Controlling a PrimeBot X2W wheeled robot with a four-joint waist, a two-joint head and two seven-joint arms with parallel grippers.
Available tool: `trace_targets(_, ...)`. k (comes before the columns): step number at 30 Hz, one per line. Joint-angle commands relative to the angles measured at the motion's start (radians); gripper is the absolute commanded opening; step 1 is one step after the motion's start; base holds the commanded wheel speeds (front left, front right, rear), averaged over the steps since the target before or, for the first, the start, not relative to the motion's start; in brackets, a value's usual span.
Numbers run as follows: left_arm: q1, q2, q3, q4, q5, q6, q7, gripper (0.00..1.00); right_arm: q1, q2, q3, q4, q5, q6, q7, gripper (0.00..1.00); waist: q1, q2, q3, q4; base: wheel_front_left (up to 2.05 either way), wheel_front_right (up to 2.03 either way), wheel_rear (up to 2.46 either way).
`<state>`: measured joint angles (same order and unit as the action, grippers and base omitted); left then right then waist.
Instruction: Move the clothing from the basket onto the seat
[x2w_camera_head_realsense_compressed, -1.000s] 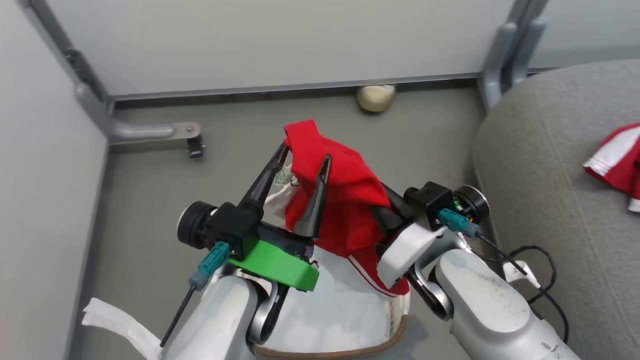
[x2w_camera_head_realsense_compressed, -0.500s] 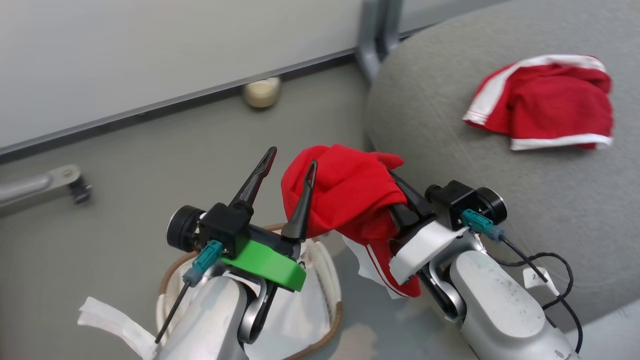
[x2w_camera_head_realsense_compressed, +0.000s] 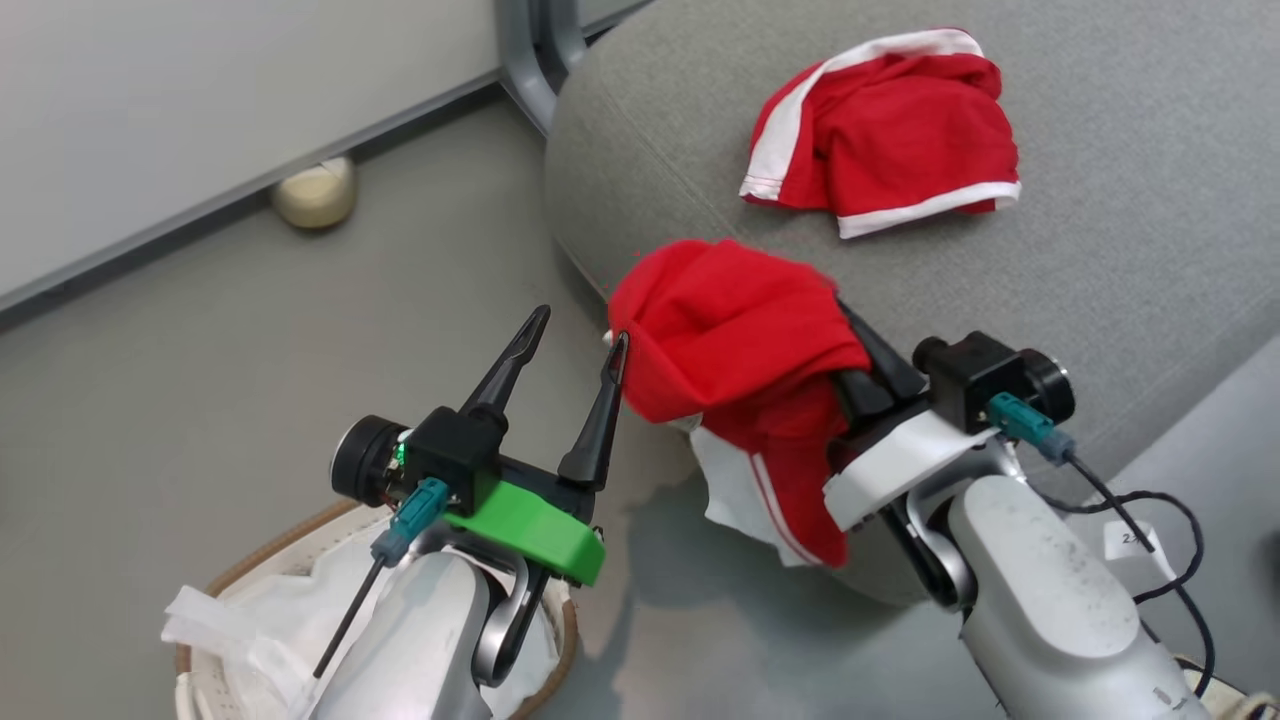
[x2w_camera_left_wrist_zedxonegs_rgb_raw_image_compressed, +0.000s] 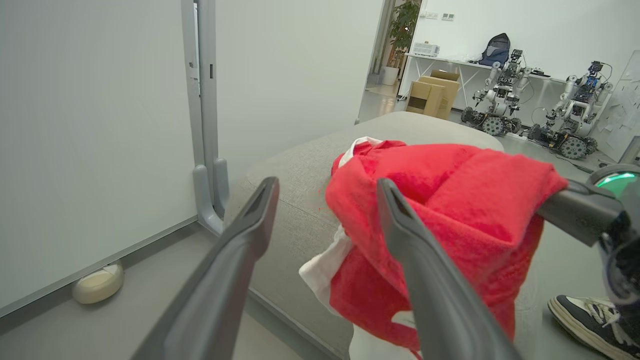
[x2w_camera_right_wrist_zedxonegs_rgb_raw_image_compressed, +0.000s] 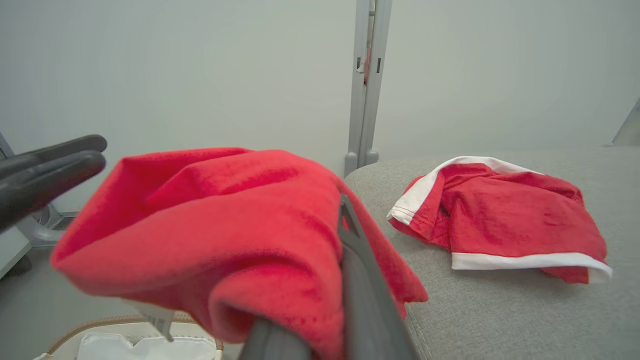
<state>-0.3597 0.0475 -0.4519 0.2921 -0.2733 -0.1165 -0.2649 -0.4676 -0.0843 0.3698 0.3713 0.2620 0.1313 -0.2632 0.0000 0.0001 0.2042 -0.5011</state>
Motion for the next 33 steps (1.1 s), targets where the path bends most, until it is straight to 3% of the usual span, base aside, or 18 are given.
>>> trace_targets(1, -0.016, 0.006, 0.0, 0.009, 0.009, -0.005, 0.001, 1.0, -0.024, -0.009, -0.008, -0.007, -0.009, -0.001, -0.002, 0.0, 0.0, -0.0001, 0.05, -0.036, 0.0, 0.0, 0.0)
trace_targets(5, -0.032, 0.006, -0.005, 0.025, 0.015, -0.009, 0.001, 1.0, -0.081, -0.053, -0.019, 0.0, -0.029, -0.001, -0.002, 0.0, 0.0, -0.0001, 0.082, -0.039, 0.0, 0.0, 0.0)
trace_targets(12, -0.049, 0.024, 0.027, 0.044, 0.053, -0.013, 0.001, 1.0, -0.31, -0.19, -0.04, 0.051, -0.053, -0.001, -0.002, 0.0, 0.0, -0.0001, 0.168, -0.037, 0.0, 0.0, 0.0)
trace_targets(19, -0.085, 0.033, 0.026, 0.047, 0.08, -0.014, 0.001, 1.0, -0.533, -0.344, -0.116, 0.141, -0.095, -0.001, -0.002, 0.0, 0.0, -0.0001, 0.267, 0.04, 0.0, 0.0, 0.0)
trace_targets(23, -0.109, 0.039, 0.022, 0.044, 0.091, -0.014, 0.001, 1.0, -0.607, -0.4, -0.153, 0.211, -0.131, -0.001, -0.002, 0.0, 0.0, -0.0001, 0.323, 0.083, 0.0, 0.0, 0.0)
trace_targets(27, -0.139, 0.043, 0.016, 0.045, 0.1, -0.015, 0.001, 1.0, -0.668, -0.422, -0.216, 0.294, -0.15, -0.001, -0.002, 0.0, 0.0, -0.0001, 0.378, 0.123, 0.0, 0.0, 0.0)
trace_targets(33, -0.176, 0.036, 0.006, 0.039, 0.101, -0.015, 0.001, 1.0, -0.638, -0.396, -0.336, 0.404, -0.185, -0.001, -0.002, 0.0, 0.0, -0.0001, 0.432, 0.17, 0.0, 0.0, 0.0)
